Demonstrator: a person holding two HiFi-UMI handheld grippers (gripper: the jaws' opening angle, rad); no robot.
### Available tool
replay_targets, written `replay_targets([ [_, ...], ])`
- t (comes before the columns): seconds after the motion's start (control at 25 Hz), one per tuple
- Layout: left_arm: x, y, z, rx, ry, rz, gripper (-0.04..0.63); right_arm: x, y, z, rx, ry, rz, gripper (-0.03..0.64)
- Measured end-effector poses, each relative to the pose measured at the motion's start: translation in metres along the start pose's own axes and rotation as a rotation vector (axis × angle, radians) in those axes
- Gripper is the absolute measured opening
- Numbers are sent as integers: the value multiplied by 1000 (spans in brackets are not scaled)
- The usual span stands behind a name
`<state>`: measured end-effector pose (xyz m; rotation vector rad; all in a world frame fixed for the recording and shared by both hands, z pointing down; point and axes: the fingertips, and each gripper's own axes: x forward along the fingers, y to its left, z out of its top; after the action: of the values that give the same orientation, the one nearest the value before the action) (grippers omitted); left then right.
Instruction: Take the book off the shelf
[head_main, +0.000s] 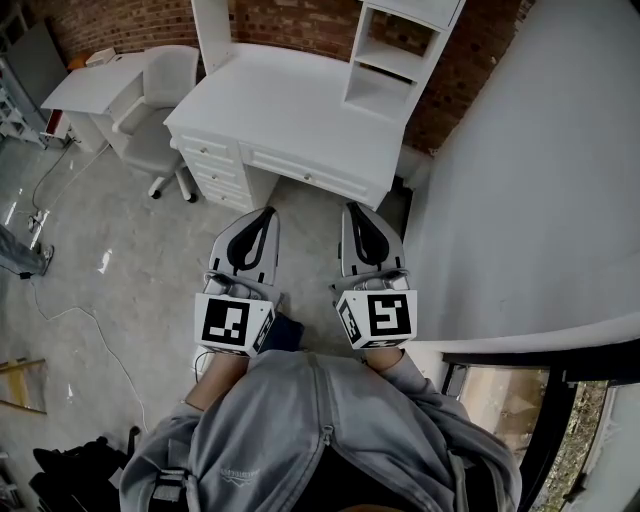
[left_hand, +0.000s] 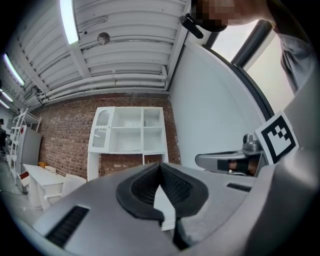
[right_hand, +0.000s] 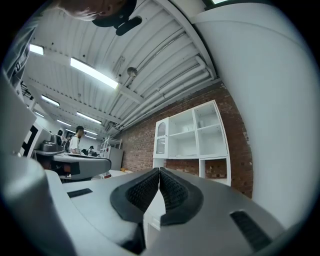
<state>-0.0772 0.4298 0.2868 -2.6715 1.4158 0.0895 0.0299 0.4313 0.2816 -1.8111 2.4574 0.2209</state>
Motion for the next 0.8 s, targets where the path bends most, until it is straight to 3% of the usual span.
replay_targets([
  [0.8, 147, 122, -21, 20, 0, -55, 6, 182, -39, -27, -27, 8, -54, 26],
])
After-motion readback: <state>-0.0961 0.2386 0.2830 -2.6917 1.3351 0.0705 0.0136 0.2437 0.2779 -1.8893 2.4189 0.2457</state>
